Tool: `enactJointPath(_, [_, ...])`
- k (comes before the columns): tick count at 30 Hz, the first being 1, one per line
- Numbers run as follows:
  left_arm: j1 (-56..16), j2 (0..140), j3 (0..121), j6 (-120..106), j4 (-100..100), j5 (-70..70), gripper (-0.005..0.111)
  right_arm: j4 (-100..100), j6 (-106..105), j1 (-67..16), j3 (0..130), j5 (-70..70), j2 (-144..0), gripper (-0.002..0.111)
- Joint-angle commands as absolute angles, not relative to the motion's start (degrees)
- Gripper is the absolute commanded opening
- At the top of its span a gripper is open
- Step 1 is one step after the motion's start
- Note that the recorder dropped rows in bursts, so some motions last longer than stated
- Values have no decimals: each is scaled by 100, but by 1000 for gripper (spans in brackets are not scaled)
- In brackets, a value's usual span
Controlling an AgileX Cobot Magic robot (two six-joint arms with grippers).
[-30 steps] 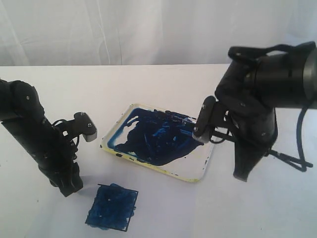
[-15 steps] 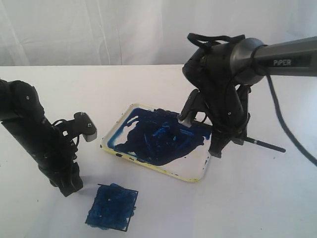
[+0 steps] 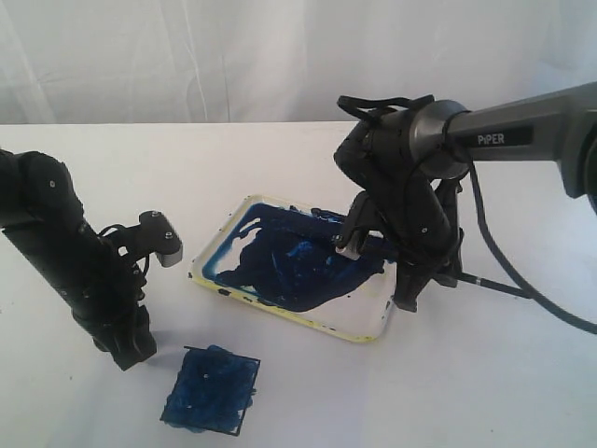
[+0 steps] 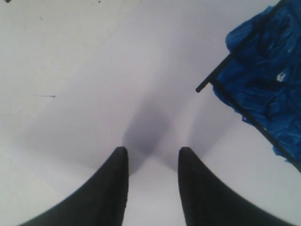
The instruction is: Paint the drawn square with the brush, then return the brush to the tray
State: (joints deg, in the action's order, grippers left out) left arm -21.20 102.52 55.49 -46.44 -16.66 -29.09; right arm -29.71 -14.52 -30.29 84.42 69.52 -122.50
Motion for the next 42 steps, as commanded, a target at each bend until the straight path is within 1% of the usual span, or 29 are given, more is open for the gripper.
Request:
enactJointPath(1, [-2127,10359,5463,-4622,-1538,-3141,42,-2941,-1518,-2998,8474,6996,-12249,27])
enactJointPath(3, [-2127,10359,5463,-4622,-1538,-3141,42,-2861,-1518,-2998,8474,6996,-12249,41])
enactJointPath(5, [-2127,10359,5463,-4622,-1538,-3141,42,-2819,-1518,-2998,8474,6996,-12249,52])
enactJointPath(6, [-2127,10359,5463,-4622,-1538,-3125,42,-2819,-1499,-2998,8474,6991,-12249,57])
enactJointPath(8, [-2127,10359,5463,-4622,-1538,-3100,42,-2819,-1499,-2998,8474,6978,-12238,61])
enactJointPath(16, [-2127,10195,5648,-4484,-1561,-3146,42,-2432,-1231,-2998,8474,6928,-11882,61])
enactJointPath(21, [-2127,9841,5816,-4186,-1561,-3462,42,-2059,-1231,-2998,8474,6521,-11598,61])
enactJointPath(26, [-2127,9426,5816,-4068,-1561,-3561,42,-1663,-1125,-2998,8451,6581,-11339,61])
enactJointPath(29, [-2127,9219,5816,-3700,-1551,-3605,42,-1605,-861,-2998,8451,6581,-11202,59])
enactJointPath(32, [-2127,9058,5816,-3324,-1420,-3606,42,-1493,-724,-2998,8451,6608,-11048,53])
enactJointPath(35, [-2127,8973,5816,-2708,-1094,-3665,41,-1270,-724,-2998,8451,6608,-10888,45])
enactJointPath(37, [-2127,8934,5816,-2125,-803,-3712,40,-1204,-724,-2998,8451,6608,-10784,37])
enactJointPath(39, [-2127,8933,5816,-1612,-473,-3740,36,-1177,-677,-2998,8451,6616,-10699,30])
enactJointPath(42, [-2127,8933,5816,-999,0,-3823,19,-1048,-549,-2952,8451,6616,-10577,19])
